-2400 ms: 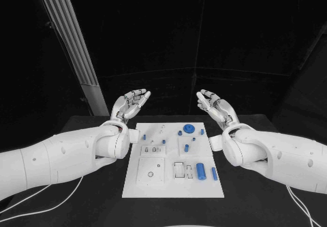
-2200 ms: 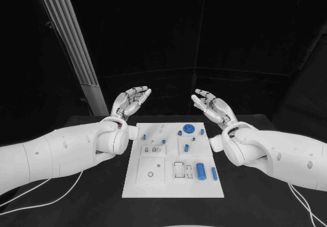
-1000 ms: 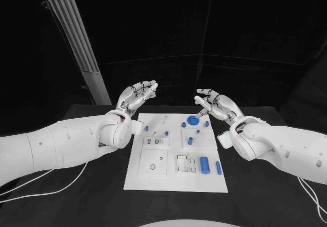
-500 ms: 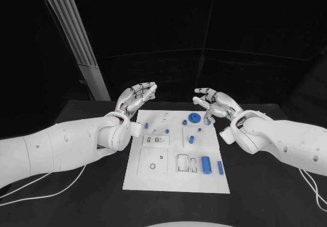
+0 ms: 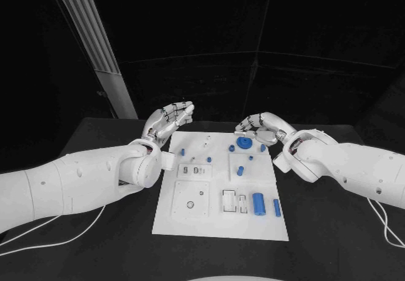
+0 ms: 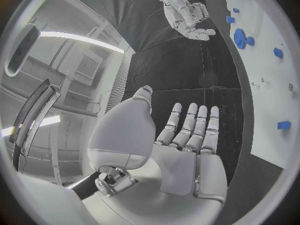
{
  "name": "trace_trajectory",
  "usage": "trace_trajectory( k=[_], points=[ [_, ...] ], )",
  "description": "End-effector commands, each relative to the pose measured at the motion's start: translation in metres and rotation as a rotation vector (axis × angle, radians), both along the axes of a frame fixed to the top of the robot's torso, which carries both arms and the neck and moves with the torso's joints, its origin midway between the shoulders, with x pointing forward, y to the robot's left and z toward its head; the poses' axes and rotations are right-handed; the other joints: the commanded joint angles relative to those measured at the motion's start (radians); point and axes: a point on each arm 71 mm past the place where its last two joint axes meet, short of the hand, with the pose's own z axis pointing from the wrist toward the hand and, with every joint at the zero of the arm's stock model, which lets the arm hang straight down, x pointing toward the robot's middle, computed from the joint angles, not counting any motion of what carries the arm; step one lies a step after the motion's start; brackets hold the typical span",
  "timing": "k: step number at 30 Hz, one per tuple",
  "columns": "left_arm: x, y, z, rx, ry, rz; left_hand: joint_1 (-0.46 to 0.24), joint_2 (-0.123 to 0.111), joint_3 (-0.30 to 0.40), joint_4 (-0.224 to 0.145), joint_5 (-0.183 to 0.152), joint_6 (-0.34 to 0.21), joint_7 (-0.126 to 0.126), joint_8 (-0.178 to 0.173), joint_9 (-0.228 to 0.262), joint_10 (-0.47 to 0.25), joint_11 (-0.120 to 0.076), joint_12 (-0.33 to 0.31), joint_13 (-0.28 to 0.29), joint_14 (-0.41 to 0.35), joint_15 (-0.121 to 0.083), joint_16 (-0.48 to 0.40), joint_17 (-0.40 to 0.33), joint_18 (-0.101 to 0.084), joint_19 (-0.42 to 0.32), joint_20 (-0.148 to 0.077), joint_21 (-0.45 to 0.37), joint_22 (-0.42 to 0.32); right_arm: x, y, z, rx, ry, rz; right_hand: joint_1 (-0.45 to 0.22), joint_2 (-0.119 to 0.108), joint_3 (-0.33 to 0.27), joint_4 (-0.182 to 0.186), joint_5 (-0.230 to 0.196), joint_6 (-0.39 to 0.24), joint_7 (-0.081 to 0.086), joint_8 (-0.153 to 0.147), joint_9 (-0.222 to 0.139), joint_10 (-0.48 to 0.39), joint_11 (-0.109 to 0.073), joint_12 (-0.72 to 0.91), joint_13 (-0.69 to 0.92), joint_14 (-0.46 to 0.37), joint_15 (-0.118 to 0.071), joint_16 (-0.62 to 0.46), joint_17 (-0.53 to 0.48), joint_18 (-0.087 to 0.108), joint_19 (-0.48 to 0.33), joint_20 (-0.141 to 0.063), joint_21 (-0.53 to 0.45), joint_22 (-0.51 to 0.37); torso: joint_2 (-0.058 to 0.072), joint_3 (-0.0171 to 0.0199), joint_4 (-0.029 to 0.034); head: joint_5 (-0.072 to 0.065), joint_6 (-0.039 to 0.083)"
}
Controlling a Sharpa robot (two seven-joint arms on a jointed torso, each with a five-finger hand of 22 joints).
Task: Assemble the parts on the task board
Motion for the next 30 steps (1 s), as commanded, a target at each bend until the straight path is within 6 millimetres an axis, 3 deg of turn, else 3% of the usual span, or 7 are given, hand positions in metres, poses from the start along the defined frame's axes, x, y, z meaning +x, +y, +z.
trace_trajectory(
  k=[1,9,17,30],
  points=[
    [-0.009,0.001,0.026,-0.107,-0.355,-0.007,0.007,0.003,0.005,0.002,0.005,-0.004,0.140,0.002,-0.001,0.005,0.003,0.002,0.000,0.003,0.005,0.005,0.001,0.006,0.009,-0.001,0.004,0.001,0.003,0.005,0.003,-0.164,-0.101,0.041,0.056,-0.008,0.030,-0.026,-0.005,0.052,0.013,-0.041,-0.001,0.026,-0.006,-0.035,-0.001,0.072,-0.007,0.006,0.054,-0.014,0.103,0.003,0.003,0.263,0.015,-0.0002,0.0048,-0.004,0.006],
    [-0.010,-0.002,0.027,-0.077,-0.382,-0.043,0.007,0.008,0.005,0.002,0.005,-0.011,0.140,0.002,-0.003,0.006,0.003,0.003,-0.001,0.004,0.004,0.006,0.001,0.006,0.007,-0.001,0.004,-0.002,0.016,0.017,0.008,-0.359,-0.211,0.040,0.170,-0.018,0.070,-0.073,-0.006,0.074,-0.015,-0.124,-0.003,0.019,-0.028,-0.121,-0.001,0.072,-0.031,0.009,0.064,-0.014,0.103,-0.018,0.003,0.263,0.025,-0.0004,0.0061,-0.008,0.010],
    [-0.011,-0.003,0.027,-0.071,-0.384,-0.054,0.007,0.012,0.005,0.002,0.005,-0.014,0.140,0.002,-0.004,0.005,0.003,0.003,-0.001,0.004,0.004,0.006,0.001,0.006,0.008,-0.001,0.005,0.002,0.022,0.034,0.007,-0.543,-0.307,0.059,0.237,-0.027,0.087,-0.093,-0.006,0.090,-0.030,-0.179,-0.002,0.039,-0.041,-0.169,-0.001,0.078,-0.042,0.014,0.094,-0.014,0.103,-0.029,0.003,0.263,0.031,-0.0010,0.0095,-0.012,0.005],
    [-0.010,-0.002,0.027,-0.067,-0.385,-0.051,0.007,0.015,0.005,0.002,0.005,-0.019,0.140,0.001,-0.005,0.005,0.003,0.003,-0.001,0.005,0.004,0.007,0.001,0.006,0.007,-0.001,0.005,0.001,0.027,0.045,-0.002,-0.707,-0.283,0.074,0.257,-0.027,0.086,-0.070,-0.006,0.128,-0.037,-0.234,-0.001,0.082,-0.049,-0.230,-0.001,0.079,-0.053,0.014,0.096,-0.014,0.103,-0.043,0.003,0.263,0.029,-0.0017,0.0069,-0.020,-0.007]
  ],
)
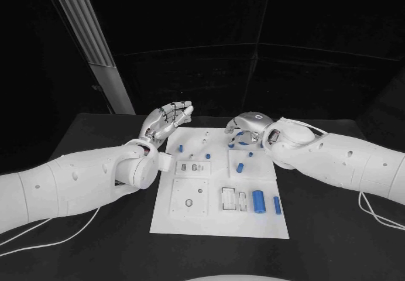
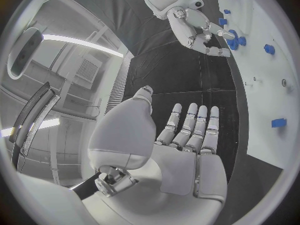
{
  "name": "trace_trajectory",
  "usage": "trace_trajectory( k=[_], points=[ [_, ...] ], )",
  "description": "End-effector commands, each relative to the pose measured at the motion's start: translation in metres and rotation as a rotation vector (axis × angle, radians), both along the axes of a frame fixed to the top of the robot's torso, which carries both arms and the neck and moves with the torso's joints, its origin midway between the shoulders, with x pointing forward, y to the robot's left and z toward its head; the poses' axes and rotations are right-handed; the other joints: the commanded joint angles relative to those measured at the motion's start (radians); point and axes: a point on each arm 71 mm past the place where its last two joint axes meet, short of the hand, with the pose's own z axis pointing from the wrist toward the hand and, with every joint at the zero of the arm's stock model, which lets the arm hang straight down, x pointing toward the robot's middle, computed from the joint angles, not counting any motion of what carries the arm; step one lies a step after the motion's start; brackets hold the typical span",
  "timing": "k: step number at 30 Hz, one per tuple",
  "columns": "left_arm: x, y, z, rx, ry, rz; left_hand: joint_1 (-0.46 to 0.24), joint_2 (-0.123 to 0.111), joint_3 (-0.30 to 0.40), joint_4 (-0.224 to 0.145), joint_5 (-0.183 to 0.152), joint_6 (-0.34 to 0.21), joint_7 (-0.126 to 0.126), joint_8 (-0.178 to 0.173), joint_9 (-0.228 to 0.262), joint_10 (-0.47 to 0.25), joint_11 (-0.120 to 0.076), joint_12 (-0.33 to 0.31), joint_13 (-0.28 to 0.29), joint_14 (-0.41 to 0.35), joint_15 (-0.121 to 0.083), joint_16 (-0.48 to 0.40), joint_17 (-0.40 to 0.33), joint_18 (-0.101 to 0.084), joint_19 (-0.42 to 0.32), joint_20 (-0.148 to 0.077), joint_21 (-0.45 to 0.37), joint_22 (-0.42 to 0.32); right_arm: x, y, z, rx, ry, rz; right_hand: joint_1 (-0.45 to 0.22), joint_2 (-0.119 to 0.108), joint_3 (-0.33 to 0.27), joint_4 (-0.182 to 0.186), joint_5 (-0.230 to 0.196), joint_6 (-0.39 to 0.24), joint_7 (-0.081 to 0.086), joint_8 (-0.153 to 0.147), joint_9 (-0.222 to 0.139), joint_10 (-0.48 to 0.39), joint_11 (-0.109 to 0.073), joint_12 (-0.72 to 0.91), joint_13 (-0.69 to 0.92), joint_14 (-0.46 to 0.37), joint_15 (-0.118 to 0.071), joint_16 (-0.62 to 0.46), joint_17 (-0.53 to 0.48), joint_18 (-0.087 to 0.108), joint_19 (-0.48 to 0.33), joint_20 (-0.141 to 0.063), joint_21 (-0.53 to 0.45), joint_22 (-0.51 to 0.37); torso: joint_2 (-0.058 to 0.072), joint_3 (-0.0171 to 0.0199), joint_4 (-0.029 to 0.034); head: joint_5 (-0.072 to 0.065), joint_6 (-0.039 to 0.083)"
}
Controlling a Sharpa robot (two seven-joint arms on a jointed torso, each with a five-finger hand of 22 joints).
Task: Assemble the parts on the task board
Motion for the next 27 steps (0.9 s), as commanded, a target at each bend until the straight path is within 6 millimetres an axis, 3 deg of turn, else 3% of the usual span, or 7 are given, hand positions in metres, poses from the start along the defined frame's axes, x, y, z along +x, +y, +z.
trace_trajectory(
  k=[1,7,17,22,27],
  points=[
    [-0.0086,0.0005,0.0248,-0.110,-0.344,-0.025,0.003,0.011,0.005,0.002,0.005,-0.004,0.140,0.001,-0.001,0.005,0.003,0.003,-0.001,0.005,0.004,0.003,0.001,0.006,0.007,-0.001,0.005,0.000,0.0024,-0.0013,-0.0036,-0.098,0.013,-0.026,0.000,0.005,-0.002,0.008,-0.006,0.011,-0.002,-0.007,0.001,0.008,-0.001,-0.007,0.001,0.075,-0.007,0.006,0.097,-0.015,0.107,-0.007,0.003,0.263,0.000,0.0002,-0.0011,-0.003,-0.002],
    [-0.0082,0.0003,0.0246,-0.110,-0.343,-0.026,0.003,0.012,0.005,0.002,0.005,-0.005,0.140,0.002,-0.002,0.004,0.003,0.003,-0.001,0.005,0.004,0.003,0.001,0.006,0.006,-0.001,0.005,0.000,0.0040,-0.0025,-0.0059,-0.121,0.034,-0.052,-0.002,0.003,-0.009,0.023,-0.006,0.024,-0.004,-0.018,0.001,0.023,-0.002,-0.018,0.001,0.075,-0.007,0.006,0.094,-0.015,0.107,-0.007,0.003,0.263,0.000,0.0001,-0.0015,-0.009,0.003],
    [-0.0071,0.0008,0.0243,-0.109,-0.343,-0.025,0.003,0.014,0.005,0.001,0.005,-0.007,0.140,0.002,-0.002,0.004,0.003,0.002,-0.001,0.005,0.004,0.004,0.001,0.006,0.005,-0.001,0.004,-0.001,0.0057,-0.0002,-0.0088,-0.144,0.060,-0.065,0.009,0.009,-0.015,0.046,-0.006,0.048,-0.012,-0.038,0.002,0.058,-0.009,-0.037,0.001,0.075,-0.015,0.005,0.092,-0.015,0.107,-0.012,0.003,0.263,0.001,0.0000,-0.0002,-0.028,-0.001],
    [-0.0069,0.0009,0.0242,-0.109,-0.340,-0.026,0.004,0.018,0.006,0.001,0.006,-0.010,0.140,0.003,-0.003,0.003,0.003,0.002,-0.001,0.005,0.004,0.004,0.001,0.006,0.003,-0.001,0.004,-0.001,0.0070,0.0031,-0.0100,-0.151,0.068,-0.062,0.027,0.026,-0.007,0.052,-0.006,0.059,-0.017,-0.045,0.002,0.078,-0.014,-0.045,0.001,0.075,-0.017,0.006,0.094,-0.015,0.107,-0.015,0.003,0.263,0.000,-0.0003,-0.0007,-0.023,-0.004],
    [-0.0067,0.0011,0.0241,-0.109,-0.339,-0.026,0.004,0.018,0.006,0.001,0.006,-0.010,0.140,0.003,-0.003,0.003,0.003,0.002,-0.001,0.005,0.004,0.004,0.001,0.006,0.003,-0.001,0.004,-0.001,0.0079,0.0062,-0.0113,-0.159,0.079,-0.057,0.038,0.030,-0.009,0.063,-0.006,0.066,-0.017,-0.055,0.002,0.096,-0.014,-0.060,0.000,0.075,-0.018,0.005,0.094,-0.015,0.107,-0.016,0.003,0.263,0.001,-0.0011,0.0001,-0.025,-0.005]
  ],
)
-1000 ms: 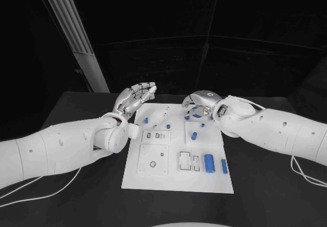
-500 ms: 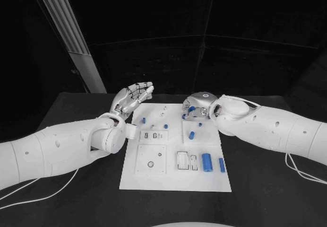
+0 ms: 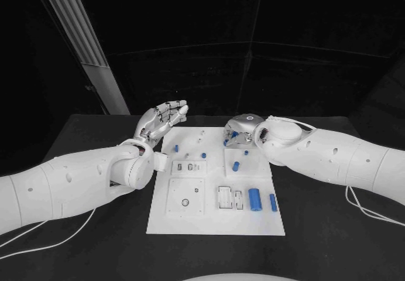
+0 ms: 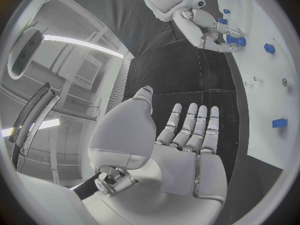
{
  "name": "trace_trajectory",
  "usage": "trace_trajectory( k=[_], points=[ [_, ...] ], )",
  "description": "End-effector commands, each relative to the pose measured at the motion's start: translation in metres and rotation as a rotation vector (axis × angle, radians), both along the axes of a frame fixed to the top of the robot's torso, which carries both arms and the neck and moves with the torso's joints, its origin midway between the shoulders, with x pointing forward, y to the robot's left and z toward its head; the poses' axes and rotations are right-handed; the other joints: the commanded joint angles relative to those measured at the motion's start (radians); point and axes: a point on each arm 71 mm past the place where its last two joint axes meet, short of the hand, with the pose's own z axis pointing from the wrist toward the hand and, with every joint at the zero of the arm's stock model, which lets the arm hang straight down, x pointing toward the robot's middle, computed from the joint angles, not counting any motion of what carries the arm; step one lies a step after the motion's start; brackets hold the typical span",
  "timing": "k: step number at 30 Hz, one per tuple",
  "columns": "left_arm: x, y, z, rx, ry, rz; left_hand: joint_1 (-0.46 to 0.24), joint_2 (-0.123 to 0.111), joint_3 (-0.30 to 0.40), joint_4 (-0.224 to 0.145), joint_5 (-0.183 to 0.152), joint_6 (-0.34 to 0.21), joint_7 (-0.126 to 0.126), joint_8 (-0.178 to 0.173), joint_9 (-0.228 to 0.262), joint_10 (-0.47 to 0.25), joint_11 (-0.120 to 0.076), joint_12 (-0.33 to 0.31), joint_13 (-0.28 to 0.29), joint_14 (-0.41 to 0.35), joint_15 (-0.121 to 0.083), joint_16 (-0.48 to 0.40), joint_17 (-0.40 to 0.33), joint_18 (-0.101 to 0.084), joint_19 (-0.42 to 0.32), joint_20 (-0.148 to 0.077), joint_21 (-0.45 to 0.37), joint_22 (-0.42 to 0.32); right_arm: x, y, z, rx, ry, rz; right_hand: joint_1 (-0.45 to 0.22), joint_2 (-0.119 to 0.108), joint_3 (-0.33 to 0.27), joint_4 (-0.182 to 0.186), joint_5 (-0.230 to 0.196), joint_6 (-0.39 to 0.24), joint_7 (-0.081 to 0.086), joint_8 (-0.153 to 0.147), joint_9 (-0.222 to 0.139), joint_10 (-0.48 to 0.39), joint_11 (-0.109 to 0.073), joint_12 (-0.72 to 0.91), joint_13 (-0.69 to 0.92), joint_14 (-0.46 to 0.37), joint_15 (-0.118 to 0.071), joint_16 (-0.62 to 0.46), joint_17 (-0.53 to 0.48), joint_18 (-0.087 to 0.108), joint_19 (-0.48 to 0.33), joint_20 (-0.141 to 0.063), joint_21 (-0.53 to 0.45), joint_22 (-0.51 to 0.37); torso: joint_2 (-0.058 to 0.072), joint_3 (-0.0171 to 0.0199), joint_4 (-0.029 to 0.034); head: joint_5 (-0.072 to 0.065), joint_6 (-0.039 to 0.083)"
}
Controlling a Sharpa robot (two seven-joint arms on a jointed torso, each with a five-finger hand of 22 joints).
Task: Assemble the parts on the task board
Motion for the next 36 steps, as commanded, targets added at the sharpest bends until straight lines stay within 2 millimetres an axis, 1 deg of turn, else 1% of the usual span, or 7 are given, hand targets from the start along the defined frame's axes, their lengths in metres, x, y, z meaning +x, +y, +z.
trace_trajectory(
  k=[1,14,23,27,30,33,36],
  points=[
    [-0.009,0.001,0.024,-0.112,-0.335,-0.024,0.000,0.014,0.006,0.001,0.006,-0.006,0.144,0.003,-0.001,0.003,0.003,0.002,-0.001,0.005,0.004,0.004,0.001,0.006,0.003,-0.001,0.004,-0.001,0.001,0.001,-0.001,-0.027,0.019,0.000,0.010,0.001,-0.002,0.009,-0.006,0.011,0.000,-0.007,0.001,0.014,-0.002,-0.011,0.000,0.079,-0.007,0.006,0.094,-0.015,0.104,-0.006,0.003,0.263,0.000,-0.0009,0.0013,-0.001,0.000],
    [-0.008,0.000,0.024,-0.111,-0.330,-0.025,0.001,0.017,0.006,0.001,0.007,-0.010,0.144,0.003,-0.002,0.003,0.003,0.003,-0.001,0.005,0.004,0.005,0.001,0.006,0.001,-0.001,0.004,-0.002,0.002,0.006,-0.005,-0.061,0.060,-0.010,0.040,-0.004,-0.014,0.037,-0.006,0.054,-0.004,-0.023,0.003,0.065,-0.006,-0.052,0.000,0.080,-0.008,0.006,0.097,-0.015,0.104,-0.008,0.003,0.263,0.000,-0.0008,0.0003,0.000,-0.004],
    [-0.008,0.000,0.024,-0.112,-0.327,-0.028,0.002,0.018,0.006,0.001,0.008,-0.012,0.144,0.003,-0.002,0.003,0.003,0.003,-0.001,0.005,0.004,0.005,0.001,0.006,0.001,-0.001,0.004,-0.002,0.002,0.009,-0.004,-0.066,0.028,-0.007,0.085,0.027,0.007,0.038,-0.006,0.114,-0.018,-0.008,0.011,0.135,-0.020,-0.056,0.001,0.081,-0.015,0.007,0.104,-0.015,0.104,-0.012,0.003,0.263,-0.001,-0.0006,0.0004,-0.002,-0.005],
    [-0.008,0.000,0.024,-0.112,-0.326,-0.028,0.002,0.018,0.006,0.001,0.008,-0.012,0.144,0.003,-0.002,0.003,0.003,0.003,-0.001,0.005,0.004,0.005,0.001,0.006,0.001,-0.001,0.004,-0.002,0.002,0.011,-0.001,-0.050,-0.004,-0.005,0.101,0.028,0.006,0.046,-0.006,0.143,-0.019,-0.005,0.012,0.170,-0.023,-0.072,-0.001,0.082,-0.018,0.007,0.105,-0.015,0.104,-0.016,0.003,0.263,0.000,-0.0001,0.0006,0.000,-0.004],
    [-0.008,0.000,0.024,-0.112,-0.324,-0.029,0.002,0.018,0.005,0.001,0.009,-0.013,0.144,0.004,-0.002,0.002,0.003,0.003,-0.001,0.005,0.004,0.005,0.001,0.005,0.000,-0.001,0.004,-0.002,0.001,0.012,0.002,-0.028,-0.033,-0.002,0.108,0.027,0.005,0.052,-0.006,0.150,-0.018,-0.009,0.011,0.181,-0.023,-0.084,-0.002,0.081,-0.018,0.007,0.104,-0.015,0.104,-0.017,0.003,0.263,0.000,-0.0003,0.0019,0.003,-0.011],
    [-0.008,0.000,0.023,-0.112,-0.320,-0.030,0.002,0.019,0.005,0.001,0.010,-0.015,0.144,0.003,-0.003,0.002,0.003,0.003,-0.001,0.005,0.004,0.005,0.001,0.005,-0.001,-0.001,0.004,-0.003,-0.001,0.013,0.006,0.003,-0.073,0.003,0.116,0.027,0.006,0.056,-0.006,0.154,-0.017,-0.013,0.010,0.189,-0.023,-0.096,-0.002,0.081,-0.017,0.007,0.105,-0.015,0.104,-0.017,0.003,0.263,0.001,-0.0011,0.0011,0.006,-0.011],
    [-0.008,0.000,0.023,-0.112,-0.318,-0.031,0.002,0.019,0.004,0.001,0.011,-0.017,0.144,0.002,-0.003,0.001,0.003,0.002,-0.001,0.005,0.005,0.005,0.001,0.005,-0.001,-0.001,0.004,-0.003,-0.004,0.013,0.010,0.041,-0.116,0.011,0.122,0.026,0.004,0.062,-0.006,0.160,-0.015,-0.017,0.009,0.199,-0.020,-0.109,-0.001,0.082,-0.015,0.007,0.106,-0.015,0.104,-0.016,0.003,0.263,0.001,-0.0004,0.0007,0.010,-0.010]
  ],
)
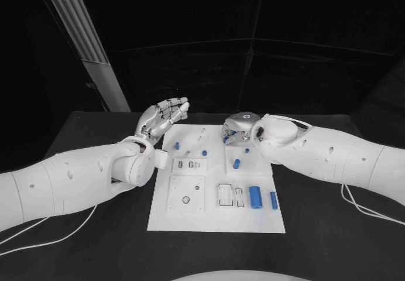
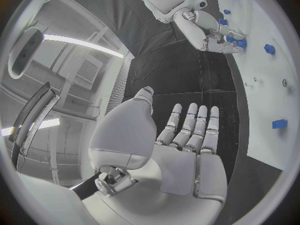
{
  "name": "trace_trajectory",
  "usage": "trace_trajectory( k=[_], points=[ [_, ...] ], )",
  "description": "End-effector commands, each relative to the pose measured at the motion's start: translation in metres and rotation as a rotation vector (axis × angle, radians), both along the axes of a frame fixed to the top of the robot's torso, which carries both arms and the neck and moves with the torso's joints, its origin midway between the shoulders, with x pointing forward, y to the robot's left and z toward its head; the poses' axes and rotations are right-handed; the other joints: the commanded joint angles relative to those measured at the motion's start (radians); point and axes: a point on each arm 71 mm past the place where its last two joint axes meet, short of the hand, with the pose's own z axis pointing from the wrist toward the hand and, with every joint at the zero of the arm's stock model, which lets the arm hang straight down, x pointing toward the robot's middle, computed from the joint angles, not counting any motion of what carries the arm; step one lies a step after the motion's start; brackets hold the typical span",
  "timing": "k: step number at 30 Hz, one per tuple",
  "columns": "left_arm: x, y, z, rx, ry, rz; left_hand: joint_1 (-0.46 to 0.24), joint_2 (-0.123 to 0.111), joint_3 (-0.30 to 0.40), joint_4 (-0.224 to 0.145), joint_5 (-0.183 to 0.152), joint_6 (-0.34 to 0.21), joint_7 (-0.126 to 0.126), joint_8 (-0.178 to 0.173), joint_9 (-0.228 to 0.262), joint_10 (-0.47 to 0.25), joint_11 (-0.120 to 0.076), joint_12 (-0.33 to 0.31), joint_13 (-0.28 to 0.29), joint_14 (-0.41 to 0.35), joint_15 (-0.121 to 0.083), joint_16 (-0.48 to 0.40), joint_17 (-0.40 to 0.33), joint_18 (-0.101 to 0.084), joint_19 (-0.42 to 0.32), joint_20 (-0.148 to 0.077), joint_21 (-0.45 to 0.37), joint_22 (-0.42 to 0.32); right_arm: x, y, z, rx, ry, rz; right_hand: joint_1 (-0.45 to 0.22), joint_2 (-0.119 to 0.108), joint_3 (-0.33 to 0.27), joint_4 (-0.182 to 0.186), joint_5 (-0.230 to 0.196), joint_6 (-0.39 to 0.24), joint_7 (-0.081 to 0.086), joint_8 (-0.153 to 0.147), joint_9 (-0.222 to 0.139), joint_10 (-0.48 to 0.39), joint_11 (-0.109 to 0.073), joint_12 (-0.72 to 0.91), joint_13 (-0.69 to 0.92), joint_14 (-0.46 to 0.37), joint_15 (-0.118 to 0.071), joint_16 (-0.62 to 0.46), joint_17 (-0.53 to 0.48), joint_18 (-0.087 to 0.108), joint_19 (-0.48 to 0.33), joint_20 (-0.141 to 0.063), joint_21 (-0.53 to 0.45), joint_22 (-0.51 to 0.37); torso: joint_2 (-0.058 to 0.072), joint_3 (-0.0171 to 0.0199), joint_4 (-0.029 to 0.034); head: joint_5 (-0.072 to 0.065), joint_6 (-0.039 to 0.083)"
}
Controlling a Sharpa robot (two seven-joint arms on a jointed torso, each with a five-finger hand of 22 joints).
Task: Assemble the parts on the task board
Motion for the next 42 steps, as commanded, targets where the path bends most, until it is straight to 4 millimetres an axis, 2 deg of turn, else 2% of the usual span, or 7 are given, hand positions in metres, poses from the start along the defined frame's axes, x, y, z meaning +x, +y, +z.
trace_trajectory(
  k=[1,10,24,30,32,40,42],
  points=[
    [-0.008,0.000,0.023,-0.111,-0.317,-0.025,0.001,0.010,0.004,0.001,0.003,-0.006,0.140,0.002,-0.001,0.001,0.003,0.002,-0.001,0.005,0.005,0.005,0.001,0.005,-0.001,-0.001,0.004,-0.001,-0.003,0.002,0.012,0.071,-0.111,0.013,0.009,0.000,0.001,0.009,0.003,0.011,0.000,-0.008,0.002,0.010,0.003,-0.010,-0.001,0.078,-0.003,0.003,0.106,-0.015,0.107,-0.004,0.003,0.263,0.000,0.0002,0.0003,0.006,0.000],
    [-0.008,0.001,0.023,-0.111,-0.318,-0.024,0.001,0.010,0.004,0.001,0.004,-0.007,0.140,0.003,-0.001,0.000,0.004,0.002,-0.001,0.005,0.005,0.005,0.001,0.005,-0.002,-0.001,0.004,-0.002,-0.014,0.008,0.028,0.191,-0.243,0.086,0.022,-0.004,0.000,0.016,0.003,0.019,0.003,-0.015,0.001,0.023,0.006,-0.030,-0.001,0.079,0.000,0.004,0.113,-0.015,0.107,-0.001,0.003,0.263,0.001,-0.0007,-0.0002,0.013,0.010],
    [-0.009,0.001,0.024,-0.113,-0.321,-0.024,-0.001,0.011,0.002,0.002,0.005,-0.009,0.141,0.004,-0.002,-0.001,0.004,0.002,-0.001,0.005,0.005,0.005,0.001,0.005,-0.003,-0.001,0.004,-0.002,0.000,0.027,0.035,0.217,-0.284,0.110,0.033,-0.004,0.002,0.023,0.003,0.022,0.006,-0.023,-0.001,0.031,0.011,-0.050,-0.001,0.080,0.004,0.005,0.115,-0.015,0.107,0.002,0.003,0.263,0.005,-0.0010,0.0055,0.042,0.031],
    [-0.010,0.002,0.024,-0.113,-0.322,-0.023,-0.001,0.011,0.002,0.002,0.005,-0.009,0.141,0.004,-0.002,-0.001,0.004,0.002,-0.001,0.005,0.005,0.005,0.001,0.005,-0.003,-0.001,0.004,-0.002,0.006,0.034,0.033,0.207,-0.275,0.110,0.035,-0.003,0.003,0.023,0.003,0.023,0.006,-0.024,-0.001,0.032,0.011,-0.053,-0.001,0.080,0.005,0.005,0.115,-0.015,0.107,0.002,0.003,0.263,0.013,-0.0023,0.0120,0.048,0.041],
    [-0.010,0.002,0.025,-0.113,-0.323,-0.022,-0.001,0.011,0.002,0.002,0.005,-0.009,0.141,0.004,-0.002,-0.001,0.004,0.002,-0.001,0.005,0.005,0.005,0.001,0.005,-0.003,-0.001,0.004,-0.002,0.009,0.036,0.031,0.198,-0.263,0.106,0.036,-0.003,0.003,0.024,0.003,0.023,0.007,-0.026,-0.001,0.032,0.012,-0.056,-0.001,0.080,0.005,0.005,0.115,-0.015,0.107,0.003,0.003,0.263,0.017,-0.0040,0.0180,0.046,0.044],
    [-0.009,0.002,0.025,-0.112,-0.327,-0.020,-0.001,0.012,0.001,0.002,0.005,-0.009,0.141,0.006,-0.001,-0.002,0.004,0.002,-0.001,0.004,0.005,0.005,0.001,0.005,-0.002,-0.001,0.004,0.000,0.013,0.040,0.027,0.169,-0.224,0.099,0.039,-0.004,0.003,0.026,0.003,0.022,0.009,-0.029,-0.002,0.033,0.014,-0.064,-0.001,0.080,0.007,0.005,0.114,-0.015,0.107,0.004,0.003,0.263,0.025,-0.0068,0.0312,0.039,0.038],
    [-0.009,0.003,0.026,-0.111,-0.328,-0.018,-0.002,0.012,0.001,0.002,0.005,-0.009,0.141,0.007,-0.002,-0.002,0.004,0.002,-0.001,0.004,0.005,0.005,0.001,0.005,-0.003,-0.001,0.004,0.000,0.014,0.041,0.026,0.161,-0.213,0.091,0.043,-0.004,0.004,0.026,0.003,0.022,0.010,-0.032,-0.002,0.033,0.015,-0.069,-0.001,0.080,0.008,0.005,0.114,-0.015,0.107,0.005,0.003,0.263,0.024,-0.0063,0.0293,0.041,0.037]
  ],
)
